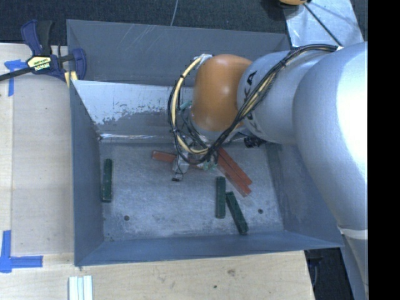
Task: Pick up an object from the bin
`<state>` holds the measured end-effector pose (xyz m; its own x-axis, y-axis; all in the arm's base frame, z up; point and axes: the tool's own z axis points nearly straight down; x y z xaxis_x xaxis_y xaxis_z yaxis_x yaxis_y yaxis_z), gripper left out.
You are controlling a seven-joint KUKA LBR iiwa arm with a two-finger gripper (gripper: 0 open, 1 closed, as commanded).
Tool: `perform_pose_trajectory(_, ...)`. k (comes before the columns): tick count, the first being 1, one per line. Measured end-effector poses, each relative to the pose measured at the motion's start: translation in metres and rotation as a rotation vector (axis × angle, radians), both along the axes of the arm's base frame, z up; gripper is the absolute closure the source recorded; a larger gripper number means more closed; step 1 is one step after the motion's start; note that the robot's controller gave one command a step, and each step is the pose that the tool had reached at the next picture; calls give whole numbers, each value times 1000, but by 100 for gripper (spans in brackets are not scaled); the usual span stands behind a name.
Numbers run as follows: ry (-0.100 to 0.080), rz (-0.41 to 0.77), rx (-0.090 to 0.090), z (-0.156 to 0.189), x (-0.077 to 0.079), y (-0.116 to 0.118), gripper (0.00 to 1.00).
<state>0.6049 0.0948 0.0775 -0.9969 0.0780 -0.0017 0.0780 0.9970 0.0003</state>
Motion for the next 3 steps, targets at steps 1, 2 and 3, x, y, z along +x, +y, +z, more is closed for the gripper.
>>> perform_pose_trajectory(1,2,0,0,16,0,0,100)
perform_pose_trajectory(2,-3,0,1,27,1,1,100)
perform_pose_trajectory(3,-4,0,1,35,1,0,100)
